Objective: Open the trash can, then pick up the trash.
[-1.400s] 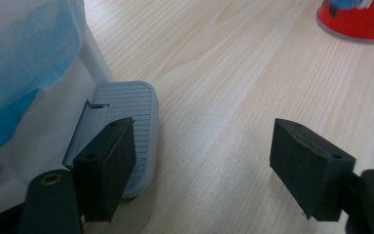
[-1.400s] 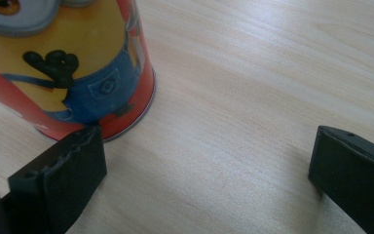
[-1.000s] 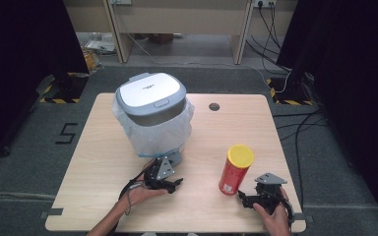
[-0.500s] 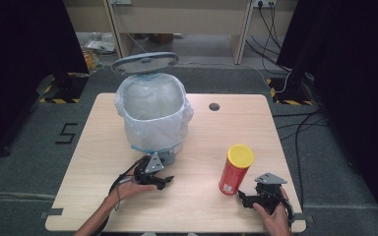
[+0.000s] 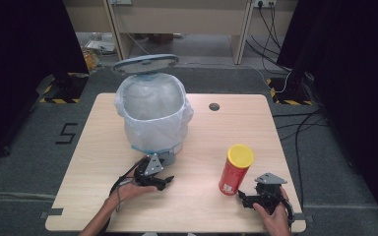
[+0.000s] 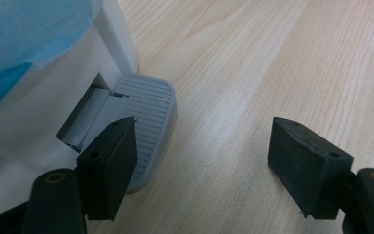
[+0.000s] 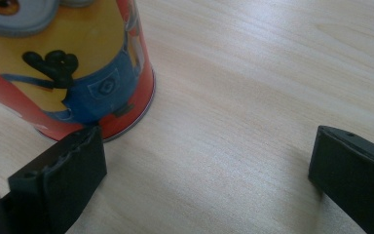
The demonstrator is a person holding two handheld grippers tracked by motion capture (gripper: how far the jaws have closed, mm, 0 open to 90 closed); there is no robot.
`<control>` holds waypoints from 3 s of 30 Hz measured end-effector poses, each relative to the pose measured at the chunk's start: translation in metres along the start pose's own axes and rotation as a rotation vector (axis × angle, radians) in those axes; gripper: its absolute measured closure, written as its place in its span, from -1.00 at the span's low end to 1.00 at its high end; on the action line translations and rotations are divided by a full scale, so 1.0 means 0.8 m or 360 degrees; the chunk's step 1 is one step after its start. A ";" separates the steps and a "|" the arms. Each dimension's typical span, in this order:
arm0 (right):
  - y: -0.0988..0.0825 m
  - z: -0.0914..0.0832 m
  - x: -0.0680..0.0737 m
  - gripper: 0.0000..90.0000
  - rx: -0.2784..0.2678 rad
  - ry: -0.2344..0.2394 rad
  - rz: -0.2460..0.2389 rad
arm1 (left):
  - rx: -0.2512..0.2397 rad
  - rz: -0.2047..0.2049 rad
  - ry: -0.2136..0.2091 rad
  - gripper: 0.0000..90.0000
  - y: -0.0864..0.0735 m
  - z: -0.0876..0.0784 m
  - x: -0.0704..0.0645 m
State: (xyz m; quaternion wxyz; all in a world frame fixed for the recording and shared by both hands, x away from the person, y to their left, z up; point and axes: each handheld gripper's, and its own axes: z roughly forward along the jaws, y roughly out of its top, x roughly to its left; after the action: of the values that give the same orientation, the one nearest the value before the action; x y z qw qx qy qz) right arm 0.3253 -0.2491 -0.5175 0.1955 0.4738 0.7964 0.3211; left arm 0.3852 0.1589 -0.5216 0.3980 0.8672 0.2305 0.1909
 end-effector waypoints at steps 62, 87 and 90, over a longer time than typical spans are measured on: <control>0.033 -0.014 0.047 -0.56 -0.0561 0.0258 -0.0130 | 0.0001 -0.0004 0.0005 -0.43 0.000 0.000 -0.001; 0.102 -0.041 0.048 -0.45 -0.0757 0.0141 -0.0178 | 0.0000 0.0000 0.0009 -0.43 0.000 0.000 0.000; 0.112 -0.043 0.047 -0.45 -0.0766 0.0131 -0.0174 | 0.0000 0.0003 0.0008 -0.43 0.000 0.000 0.000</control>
State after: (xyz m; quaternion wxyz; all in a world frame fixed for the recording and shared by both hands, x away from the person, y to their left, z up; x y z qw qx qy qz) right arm 0.3422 -0.1962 -0.4307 0.2873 0.3562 0.7287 0.5095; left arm 0.3852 0.1586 -0.5214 0.3971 0.8670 0.2308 0.1933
